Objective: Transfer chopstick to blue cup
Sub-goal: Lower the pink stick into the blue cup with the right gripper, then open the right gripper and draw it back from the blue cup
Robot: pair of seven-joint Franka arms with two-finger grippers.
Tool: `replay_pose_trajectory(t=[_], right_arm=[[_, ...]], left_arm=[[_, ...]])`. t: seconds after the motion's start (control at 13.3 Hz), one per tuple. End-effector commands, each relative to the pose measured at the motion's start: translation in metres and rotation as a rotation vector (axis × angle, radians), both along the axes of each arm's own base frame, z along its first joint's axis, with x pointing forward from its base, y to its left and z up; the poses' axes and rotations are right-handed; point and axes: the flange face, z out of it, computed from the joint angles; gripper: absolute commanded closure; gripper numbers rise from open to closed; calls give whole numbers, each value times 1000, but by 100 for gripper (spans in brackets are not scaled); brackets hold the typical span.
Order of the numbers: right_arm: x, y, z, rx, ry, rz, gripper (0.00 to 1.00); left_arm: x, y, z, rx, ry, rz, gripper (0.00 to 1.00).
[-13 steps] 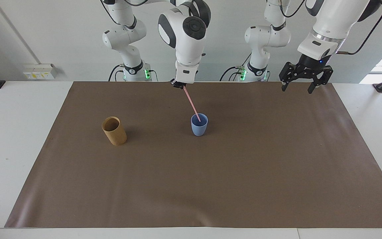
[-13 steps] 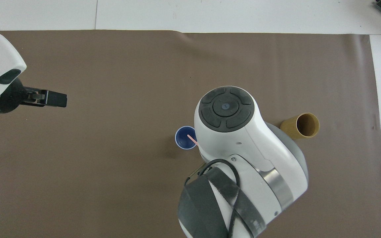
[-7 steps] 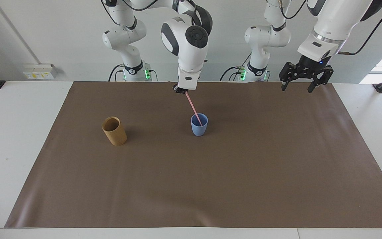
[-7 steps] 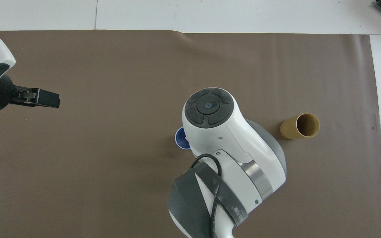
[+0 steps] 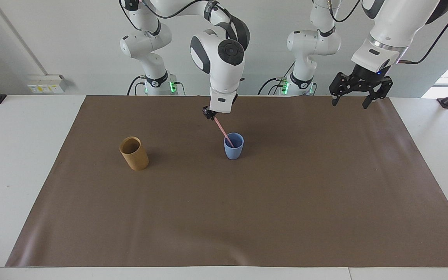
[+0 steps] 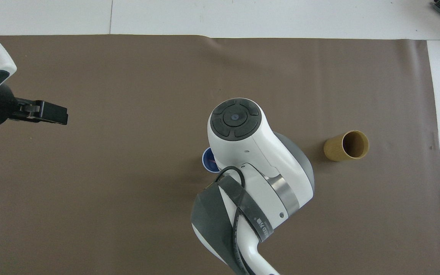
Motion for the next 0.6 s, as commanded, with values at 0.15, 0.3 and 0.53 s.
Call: replay_pose_trajectory(t=[0.15,0.3,0.53], right_arm=[[17,-38,43,32,-75,-150,0],[35,-63,62,33,-138,-225,0],[59,-122,85,35,-205,-323,0]], left_arm=[[5,27,4,-3,13,42,0],[6,38,3,-2,14,59,0],[6,38,3,-3,14,60,0]])
